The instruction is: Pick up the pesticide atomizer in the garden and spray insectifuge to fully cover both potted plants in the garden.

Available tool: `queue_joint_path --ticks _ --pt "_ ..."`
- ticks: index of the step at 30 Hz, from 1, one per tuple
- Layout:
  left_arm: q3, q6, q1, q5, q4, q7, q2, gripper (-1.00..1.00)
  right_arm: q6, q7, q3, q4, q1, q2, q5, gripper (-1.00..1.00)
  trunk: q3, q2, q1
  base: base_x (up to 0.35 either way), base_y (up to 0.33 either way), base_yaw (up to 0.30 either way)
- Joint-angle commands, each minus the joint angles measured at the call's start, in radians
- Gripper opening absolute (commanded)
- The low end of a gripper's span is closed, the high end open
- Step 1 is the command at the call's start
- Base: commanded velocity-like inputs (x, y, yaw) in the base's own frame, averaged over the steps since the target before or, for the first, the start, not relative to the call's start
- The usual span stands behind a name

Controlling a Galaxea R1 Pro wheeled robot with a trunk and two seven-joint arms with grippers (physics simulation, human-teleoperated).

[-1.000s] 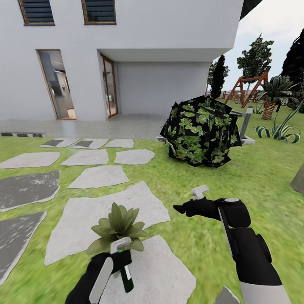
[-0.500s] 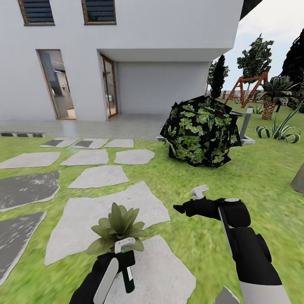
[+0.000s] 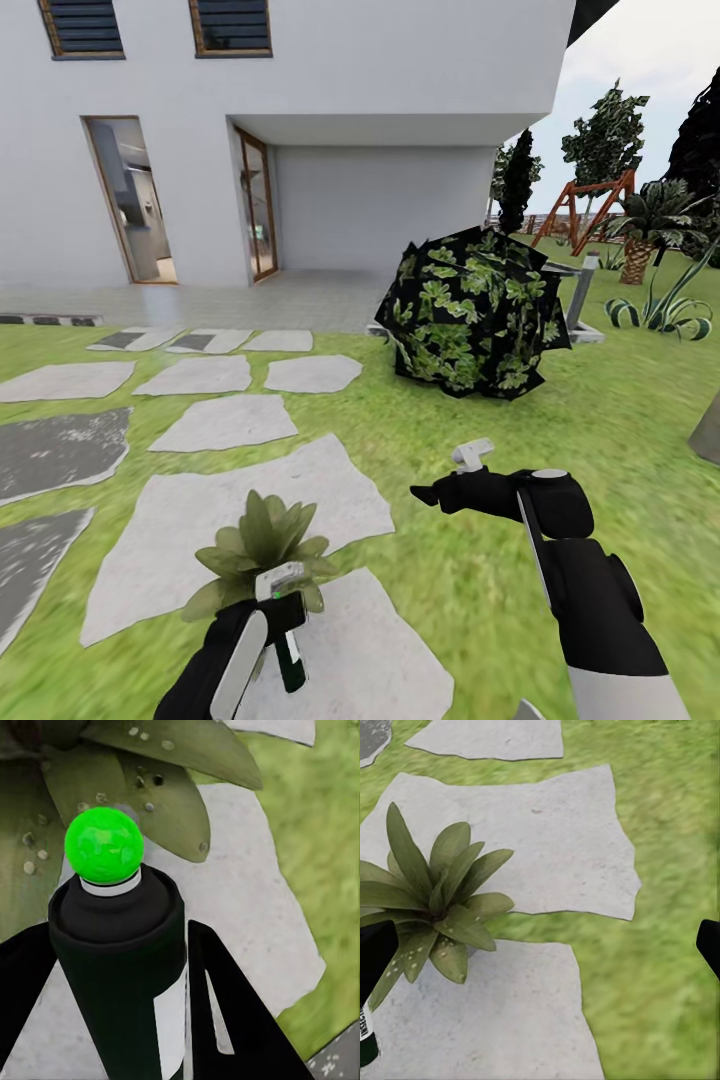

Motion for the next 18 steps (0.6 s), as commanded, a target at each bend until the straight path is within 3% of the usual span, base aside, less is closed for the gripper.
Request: queue_joint_path --ticks 1,4,7,11,18 --pt "0.011 -0.007 0.003 0.013 -0.001 0.028 0.002 -1.0 0.003 0.01 -0.001 -0.001 -0.001 0.001 0.009 1.0 -0.001 0.0 0.0 0.031 -0.031 0.0" --pt "0.044 -0.019 0.015 0.014 -0.001 0.114 0.006 -1.0 0.002 0.01 -0.001 -0.001 0.0 0.001 0.009 1.0 -0.001 0.0 0.0 0.011 -0.011 0.0" --pt "0.088 -0.022 0.036 0.015 -0.001 0.135 0.015 -1.0 0.002 0.009 -0.001 -0.001 0.0 0.001 0.009 1.0 -0.001 0.0 0.0 0.003 -0.003 0.0" --pt "0.103 -0.023 0.06 0.018 -0.003 0.133 0.041 -1.0 0.001 0.008 -0.001 -0.001 0.0 0.001 0.009 1.0 -0.001 0.0 0.0 0.0 0.0 0.0" --pt "0.093 -0.021 0.065 0.01 0.028 0.063 0.048 -1.0 0.0 0.008 0.0 -0.001 0.0 0.001 0.009 1.0 -0.001 0.0 0.0 -0.111 -0.016 0.0"
